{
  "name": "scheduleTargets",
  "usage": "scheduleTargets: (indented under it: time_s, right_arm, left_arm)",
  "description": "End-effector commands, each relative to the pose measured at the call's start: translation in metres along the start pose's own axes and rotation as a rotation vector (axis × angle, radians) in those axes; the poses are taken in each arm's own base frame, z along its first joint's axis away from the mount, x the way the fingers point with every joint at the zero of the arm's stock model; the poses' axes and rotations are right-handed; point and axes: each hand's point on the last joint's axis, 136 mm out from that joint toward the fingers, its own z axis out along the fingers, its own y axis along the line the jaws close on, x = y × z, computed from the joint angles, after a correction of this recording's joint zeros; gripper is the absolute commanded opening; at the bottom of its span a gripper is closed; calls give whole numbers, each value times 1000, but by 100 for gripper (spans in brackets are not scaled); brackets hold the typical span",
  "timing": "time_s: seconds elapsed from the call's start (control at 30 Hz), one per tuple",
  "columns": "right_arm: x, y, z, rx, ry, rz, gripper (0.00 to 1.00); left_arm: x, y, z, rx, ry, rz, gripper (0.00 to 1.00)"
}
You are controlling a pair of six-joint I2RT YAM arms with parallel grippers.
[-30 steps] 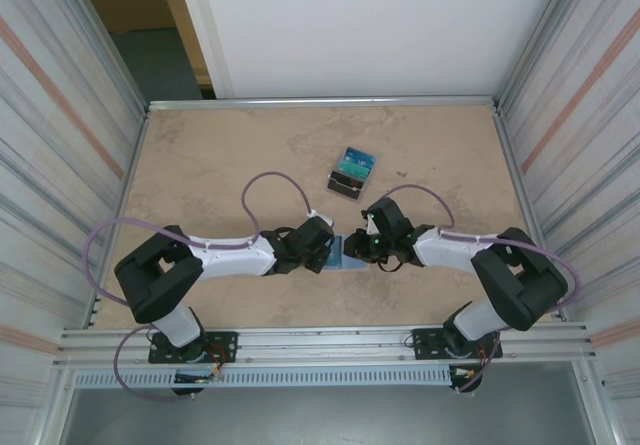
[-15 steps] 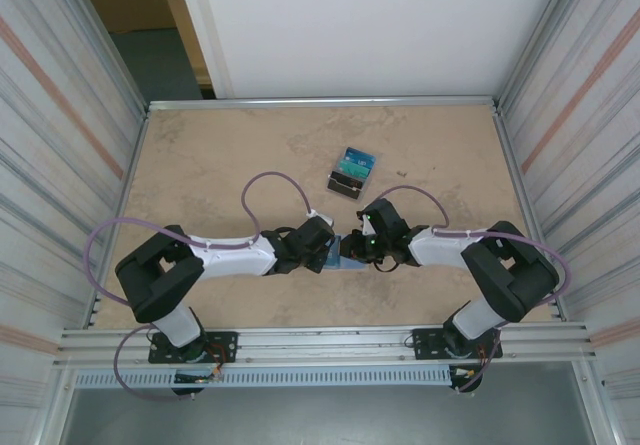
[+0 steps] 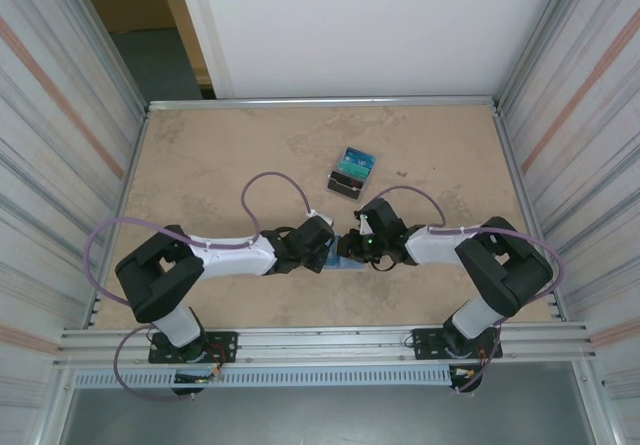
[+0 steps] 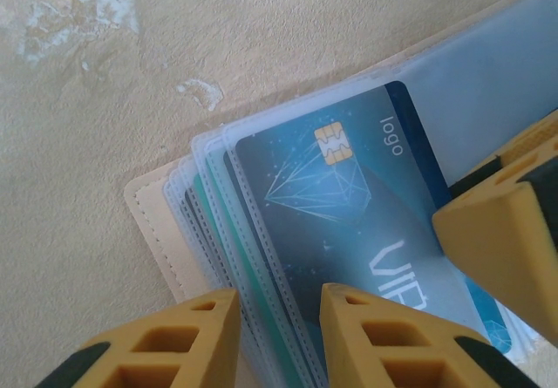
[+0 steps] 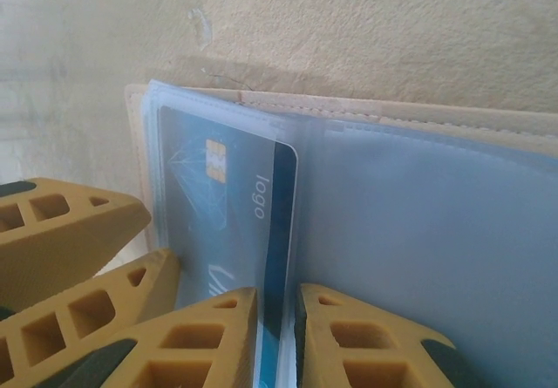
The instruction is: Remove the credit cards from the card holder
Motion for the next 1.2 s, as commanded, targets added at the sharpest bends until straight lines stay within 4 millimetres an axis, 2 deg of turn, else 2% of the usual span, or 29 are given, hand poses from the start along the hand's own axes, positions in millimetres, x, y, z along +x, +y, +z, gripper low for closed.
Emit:
scheduleTargets:
  time_s: [0.0, 0.23, 0.5, 0.63, 0.9, 1.07, 1.17]
  right_arm:
    - [6, -3, 7, 33, 33, 5, 19]
    - [8, -9, 7, 96, 41, -6, 11]
    - [9, -13, 1, 110, 32, -3, 13]
    - [9, -9, -3, 81, 28, 0, 15]
    - [8, 6, -7, -68, 23, 37, 14]
    - [7, 5, -6, -76, 21, 38, 12]
    - [8, 6, -5, -83, 27, 38, 14]
  left_arm:
    - [15, 1, 4, -4, 52, -6, 32]
    - [13, 2, 1, -5, 43, -12, 33]
    - [16, 6, -1, -29, 54, -10, 33]
    - [16, 9, -2, -41, 58, -10, 32]
    - [17, 6, 0, -31, 63, -12, 29]
    - [16, 5, 0, -24, 60, -13, 29]
    - [16, 4, 0, -20, 59, -13, 28]
